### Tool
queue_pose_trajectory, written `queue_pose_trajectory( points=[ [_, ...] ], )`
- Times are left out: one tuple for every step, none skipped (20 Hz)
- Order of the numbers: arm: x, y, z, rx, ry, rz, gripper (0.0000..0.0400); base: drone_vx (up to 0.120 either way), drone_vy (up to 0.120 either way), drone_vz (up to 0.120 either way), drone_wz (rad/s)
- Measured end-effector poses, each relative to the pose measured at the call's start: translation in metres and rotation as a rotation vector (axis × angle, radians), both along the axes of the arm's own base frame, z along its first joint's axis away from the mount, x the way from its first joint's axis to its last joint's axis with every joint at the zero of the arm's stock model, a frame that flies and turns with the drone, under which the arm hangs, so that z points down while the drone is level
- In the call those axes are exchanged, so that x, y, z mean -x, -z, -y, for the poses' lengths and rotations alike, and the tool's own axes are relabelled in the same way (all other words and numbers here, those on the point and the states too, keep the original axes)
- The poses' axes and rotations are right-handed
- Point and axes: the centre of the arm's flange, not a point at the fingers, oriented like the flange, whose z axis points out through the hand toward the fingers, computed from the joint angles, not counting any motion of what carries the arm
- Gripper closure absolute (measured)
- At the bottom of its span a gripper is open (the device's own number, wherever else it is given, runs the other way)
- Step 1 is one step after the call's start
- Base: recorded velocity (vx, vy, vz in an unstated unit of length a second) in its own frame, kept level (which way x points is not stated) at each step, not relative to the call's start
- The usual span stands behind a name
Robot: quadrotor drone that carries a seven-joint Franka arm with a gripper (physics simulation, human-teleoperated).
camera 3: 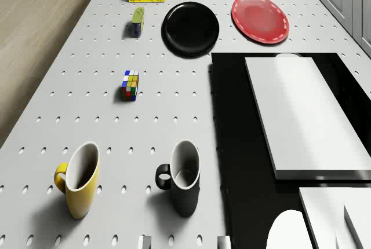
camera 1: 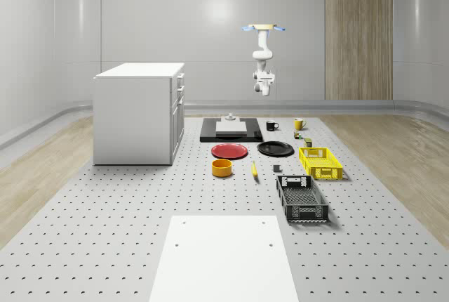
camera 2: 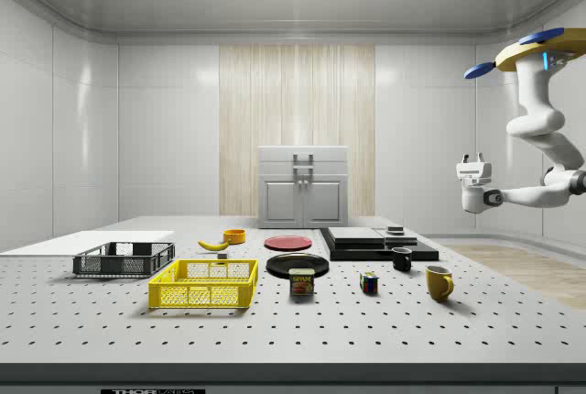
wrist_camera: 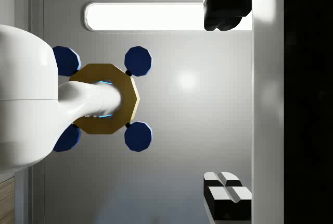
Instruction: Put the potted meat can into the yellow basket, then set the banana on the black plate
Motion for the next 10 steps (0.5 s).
queue_pose_trajectory(
  points=[
    [0.002,-0.008,0.0,0.0,0.0,0.001,0.0,0.0,0.0,0.0,0.0],
    [0.003,-0.015,0.0,0.0,0.0,0.002,0.0,0.0,0.0,0.0,0.0],
    [0.003,-0.023,0.0,0.0,0.0,0.002,0.0,0.0,0.0,0.0,0.0],
    [0.004,-0.03,0.0,0.0,0.0,0.003,0.0,0.0,0.0,0.0,0.0],
    [0.004,-0.037,0.0,0.0,0.0,0.004,0.0,0.0,0.0,0.0,0.0],
    [0.004,-0.043,0.0,0.0,0.0,0.005,0.0,0.0,0.0,0.0,0.0],
    [0.003,-0.05,0.0,0.0,0.0,0.006,0.0,0.0,0.0,0.0,0.0],
    [0.003,-0.056,0.0,0.0,0.0,0.006,0.0,0.0,0.0,0.0,0.0],
    [0.003,-0.061,0.0,0.0,0.0,0.007,0.0,0.0,0.0,0.0,0.0],
    [0.002,-0.066,0.0,0.0,0.0,0.008,0.0,0.0,0.0,0.0,0.0]
  ],
)
